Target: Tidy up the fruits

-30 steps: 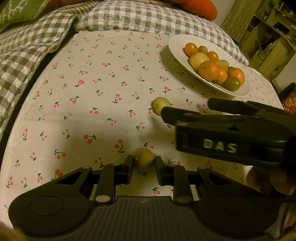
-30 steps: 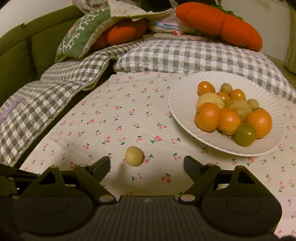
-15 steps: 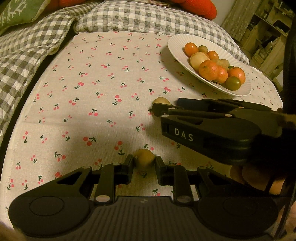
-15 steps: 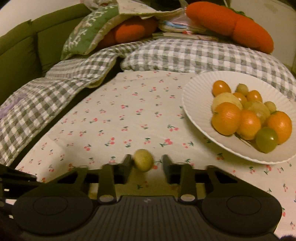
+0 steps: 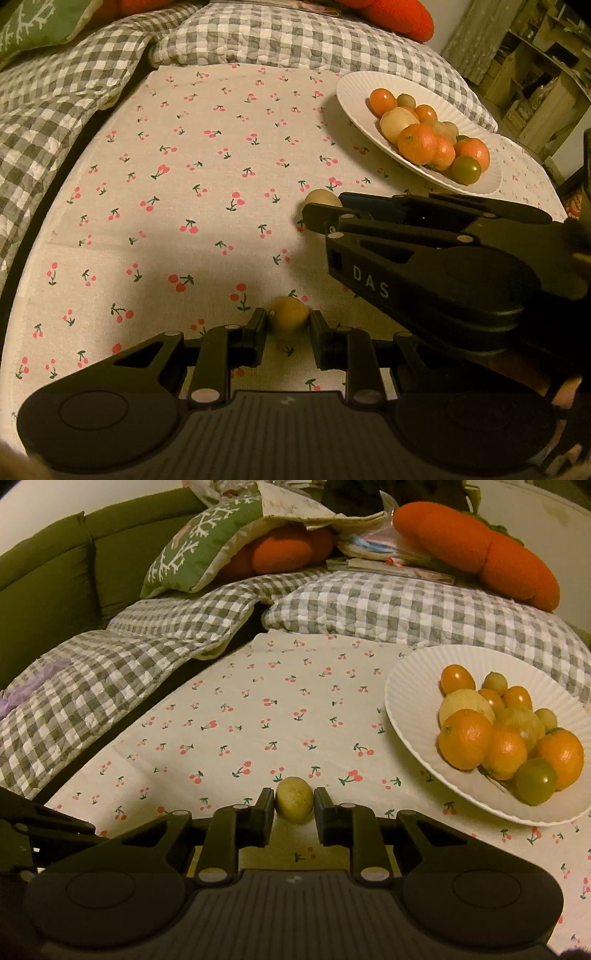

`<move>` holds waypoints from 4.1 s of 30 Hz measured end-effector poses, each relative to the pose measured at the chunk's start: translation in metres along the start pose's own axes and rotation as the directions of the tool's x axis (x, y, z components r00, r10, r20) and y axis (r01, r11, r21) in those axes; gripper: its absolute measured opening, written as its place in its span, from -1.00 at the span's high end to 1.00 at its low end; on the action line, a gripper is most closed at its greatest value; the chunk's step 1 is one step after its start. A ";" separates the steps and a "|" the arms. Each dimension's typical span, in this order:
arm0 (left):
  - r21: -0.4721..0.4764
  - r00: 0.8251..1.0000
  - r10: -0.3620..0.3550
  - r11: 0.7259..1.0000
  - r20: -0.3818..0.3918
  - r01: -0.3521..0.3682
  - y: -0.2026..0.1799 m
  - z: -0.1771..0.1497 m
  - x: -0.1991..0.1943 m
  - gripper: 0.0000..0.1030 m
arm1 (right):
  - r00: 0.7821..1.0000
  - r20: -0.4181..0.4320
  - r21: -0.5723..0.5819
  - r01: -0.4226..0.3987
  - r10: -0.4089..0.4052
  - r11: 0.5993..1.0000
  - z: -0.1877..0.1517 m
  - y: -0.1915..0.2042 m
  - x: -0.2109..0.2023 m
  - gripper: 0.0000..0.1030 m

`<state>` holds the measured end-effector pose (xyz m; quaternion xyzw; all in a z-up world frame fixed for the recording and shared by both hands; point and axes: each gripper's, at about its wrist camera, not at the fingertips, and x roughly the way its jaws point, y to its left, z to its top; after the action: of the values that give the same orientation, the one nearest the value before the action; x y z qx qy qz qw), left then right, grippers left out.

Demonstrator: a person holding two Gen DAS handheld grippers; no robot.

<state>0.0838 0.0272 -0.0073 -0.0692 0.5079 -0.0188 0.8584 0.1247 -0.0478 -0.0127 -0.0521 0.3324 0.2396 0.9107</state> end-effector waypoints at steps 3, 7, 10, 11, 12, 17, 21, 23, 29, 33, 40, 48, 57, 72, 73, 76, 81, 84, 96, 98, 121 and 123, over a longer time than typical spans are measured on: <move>0.002 1.000 0.003 1.000 0.011 -0.003 0.000 0.001 -0.002 0.83 | 1.000 0.013 0.014 -0.004 0.004 1.000 0.003 -0.002 -0.005 0.61; 0.004 1.000 0.006 1.000 0.030 -0.007 0.000 0.003 -0.006 0.83 | 0.999 0.031 0.041 -0.010 0.009 0.999 0.008 -0.004 -0.012 0.61; 0.006 0.999 0.011 1.000 0.041 -0.011 0.000 0.004 -0.009 0.83 | 0.999 0.039 0.058 -0.014 0.011 0.998 0.011 -0.005 -0.016 0.60; 0.008 0.999 0.015 1.000 0.045 -0.015 -0.001 0.004 -0.010 0.83 | 0.999 0.043 0.064 -0.016 0.013 0.998 0.012 -0.006 -0.018 0.60; 0.011 0.998 0.019 1.000 0.052 -0.020 -0.001 0.005 -0.011 0.83 | 0.999 0.048 0.069 -0.017 0.014 0.997 0.013 -0.006 -0.020 0.61; 0.025 0.996 0.025 0.999 0.087 -0.027 -0.003 0.007 -0.018 0.83 | 0.997 0.070 0.092 -0.028 0.022 0.995 0.018 -0.009 -0.030 0.60; 0.038 0.993 0.031 0.999 0.115 -0.035 -0.006 0.010 -0.024 0.83 | 0.996 0.089 0.103 -0.039 0.029 0.994 0.023 -0.009 -0.038 0.60; 0.040 0.992 0.031 0.999 0.124 -0.036 -0.006 0.011 -0.026 0.83 | 0.994 0.100 0.108 -0.044 0.034 0.993 0.025 -0.009 -0.042 0.60; 0.035 0.989 0.034 0.999 0.147 -0.040 -0.005 0.014 -0.032 0.83 | 0.989 0.140 0.107 -0.061 0.045 0.992 0.033 -0.009 -0.058 0.60; 0.033 0.985 0.041 0.998 0.166 -0.048 -0.004 0.017 -0.036 0.83 | 0.986 0.156 0.115 -0.069 0.050 0.991 0.036 -0.012 -0.068 0.60; 0.035 0.979 0.034 0.999 0.203 -0.041 -0.012 0.025 -0.047 0.83 | 0.984 0.171 0.130 -0.068 0.045 0.989 0.041 -0.019 -0.079 0.60; 0.060 0.969 0.015 0.998 0.248 -0.031 -0.033 0.039 -0.054 0.83 | 0.981 0.193 0.175 -0.038 0.004 0.984 0.044 -0.039 -0.089 0.60; 0.069 0.958 0.000 0.997 0.287 -0.020 -0.049 0.073 -0.047 0.82 | 0.968 0.245 0.288 -0.023 -0.050 0.957 0.052 -0.088 -0.111 0.60; 0.050 0.960 -0.069 0.997 0.271 0.058 -0.076 0.129 0.019 0.82 | 0.978 0.125 0.471 0.090 -0.167 0.878 0.038 -0.171 -0.074 0.60; 0.047 0.961 -0.069 0.997 0.269 0.058 -0.076 0.132 0.026 0.82 | 0.979 0.116 0.480 0.093 -0.169 0.872 0.035 -0.176 -0.070 0.60; 0.022 0.963 -0.066 0.998 0.261 0.063 -0.069 0.142 0.040 0.82 | 0.981 0.097 0.515 0.097 -0.170 0.852 0.029 -0.188 -0.060 0.60; -0.006 0.964 -0.084 0.996 0.252 0.089 -0.058 0.150 0.055 0.82 | 0.982 0.087 0.542 0.093 -0.166 0.835 0.025 -0.198 -0.048 0.60; 0.003 0.966 -0.087 0.996 0.245 0.088 -0.057 0.150 0.062 0.81 | 0.982 0.080 0.547 0.099 -0.170 0.831 0.025 -0.199 -0.041 0.60; 0.043 0.965 -0.092 0.996 0.246 0.083 -0.062 0.143 0.041 0.60 | 0.975 0.108 0.556 0.102 -0.194 0.825 0.035 -0.190 -0.060 0.53; 0.052 0.966 -0.068 0.997 0.248 0.057 -0.065 0.139 0.032 0.54 | 0.977 0.108 0.541 0.099 -0.186 0.835 0.037 -0.183 -0.066 0.51; 0.096 0.916 0.156 0.974 0.371 -0.205 -0.077 0.052 -0.073 -0.55 | 0.965 0.157 0.325 0.150 -0.210 0.934 0.006 -0.074 -0.140 -0.15; 0.101 0.917 0.149 0.975 0.371 -0.199 -0.078 0.045 -0.079 -0.59 | 0.963 0.163 0.316 0.154 -0.214 0.936 0.000 -0.067 -0.145 -0.19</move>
<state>0.0876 -0.0372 0.0931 0.0328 0.3433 0.0360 0.9380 0.0601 -0.1647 0.0747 0.0797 0.2676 0.1036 0.9546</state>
